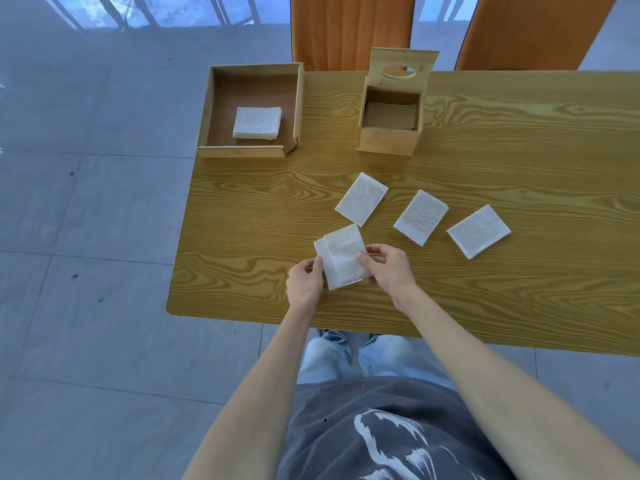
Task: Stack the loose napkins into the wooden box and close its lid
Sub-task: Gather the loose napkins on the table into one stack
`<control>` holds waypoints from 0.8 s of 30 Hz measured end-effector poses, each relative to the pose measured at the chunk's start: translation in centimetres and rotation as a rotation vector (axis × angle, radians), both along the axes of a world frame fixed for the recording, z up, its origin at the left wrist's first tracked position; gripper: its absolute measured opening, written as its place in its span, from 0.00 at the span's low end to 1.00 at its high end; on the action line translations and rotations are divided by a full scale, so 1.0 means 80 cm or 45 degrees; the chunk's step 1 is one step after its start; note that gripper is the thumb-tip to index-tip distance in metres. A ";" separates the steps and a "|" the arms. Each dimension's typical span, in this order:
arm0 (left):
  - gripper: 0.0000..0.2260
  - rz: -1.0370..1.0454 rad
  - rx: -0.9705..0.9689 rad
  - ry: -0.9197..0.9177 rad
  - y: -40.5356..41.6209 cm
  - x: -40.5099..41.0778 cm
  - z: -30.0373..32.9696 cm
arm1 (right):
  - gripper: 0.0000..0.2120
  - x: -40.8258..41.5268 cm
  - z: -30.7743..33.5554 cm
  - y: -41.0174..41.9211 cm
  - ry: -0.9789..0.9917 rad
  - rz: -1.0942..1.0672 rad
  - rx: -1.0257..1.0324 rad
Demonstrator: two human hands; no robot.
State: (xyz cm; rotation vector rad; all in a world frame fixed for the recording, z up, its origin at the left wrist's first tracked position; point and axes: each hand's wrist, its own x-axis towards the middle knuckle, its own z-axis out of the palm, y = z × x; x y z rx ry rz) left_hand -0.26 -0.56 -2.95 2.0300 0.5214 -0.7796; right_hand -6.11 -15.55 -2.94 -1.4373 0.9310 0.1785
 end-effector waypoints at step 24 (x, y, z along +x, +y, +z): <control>0.12 0.080 0.115 -0.061 -0.002 0.004 -0.006 | 0.20 0.087 0.016 -0.007 0.401 -0.017 -0.690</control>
